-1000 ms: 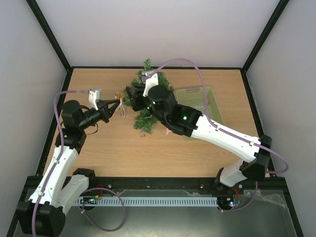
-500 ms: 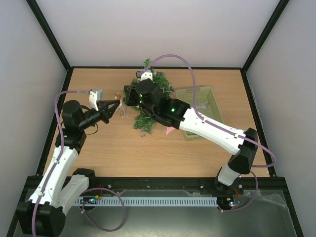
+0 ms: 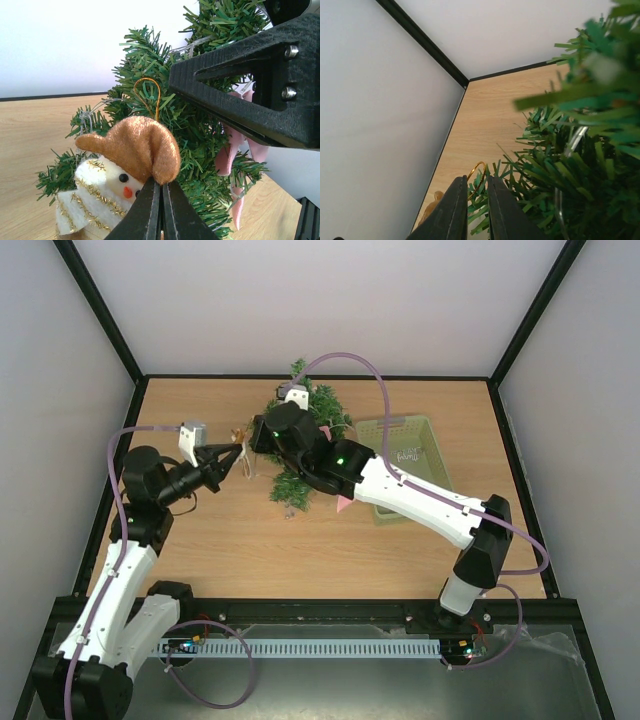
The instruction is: Decorate the small christmas tree
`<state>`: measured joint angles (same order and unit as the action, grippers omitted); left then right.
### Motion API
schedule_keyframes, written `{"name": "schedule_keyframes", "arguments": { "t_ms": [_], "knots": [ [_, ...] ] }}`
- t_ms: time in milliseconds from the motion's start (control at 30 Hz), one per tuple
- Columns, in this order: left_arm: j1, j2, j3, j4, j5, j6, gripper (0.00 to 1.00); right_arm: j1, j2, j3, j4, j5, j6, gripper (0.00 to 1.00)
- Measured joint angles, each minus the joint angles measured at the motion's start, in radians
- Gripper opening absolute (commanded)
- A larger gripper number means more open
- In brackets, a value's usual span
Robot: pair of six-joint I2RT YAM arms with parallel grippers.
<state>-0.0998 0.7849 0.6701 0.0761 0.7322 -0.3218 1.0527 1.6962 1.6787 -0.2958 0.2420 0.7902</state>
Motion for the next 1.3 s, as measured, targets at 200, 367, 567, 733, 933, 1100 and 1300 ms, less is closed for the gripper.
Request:
{"name": "schedule_keyframes", "arguments": {
  "t_ms": [200, 367, 567, 733, 933, 1100, 1300],
  "knots": [
    [0.0, -0.002, -0.003, 0.0, 0.0, 0.0, 0.02, -0.005, 0.0, 0.0, -0.008, 0.01, 0.023, 0.12],
    [0.0, -0.002, -0.003, 0.0, 0.001, 0.0, 0.02, -0.008, 0.01, 0.014, -0.006, 0.01, 0.03, 0.12],
    [0.0, -0.002, -0.004, 0.0, 0.0, 0.0, 0.02, -0.014, 0.04, 0.027, -0.005, 0.005, 0.03, 0.12],
    [0.0, -0.001, -0.004, 0.0, 0.0, 0.001, 0.02, -0.019, 0.051, 0.037, -0.001, 0.005, 0.03, 0.14],
    [0.0, 0.008, -0.004, 0.0, 0.0, 0.001, 0.02, -0.019, 0.051, 0.047, 0.002, 0.002, 0.029, 0.12],
    [0.0, 0.011, -0.004, 0.0, 0.0, 0.0, 0.02, -0.019, 0.051, 0.047, 0.002, -0.001, 0.025, 0.05],
    [0.0, 0.015, -0.004, 0.0, 0.0, 0.0, 0.02, -0.019, 0.051, 0.047, 0.002, -0.002, 0.016, 0.02]
  ]
}}
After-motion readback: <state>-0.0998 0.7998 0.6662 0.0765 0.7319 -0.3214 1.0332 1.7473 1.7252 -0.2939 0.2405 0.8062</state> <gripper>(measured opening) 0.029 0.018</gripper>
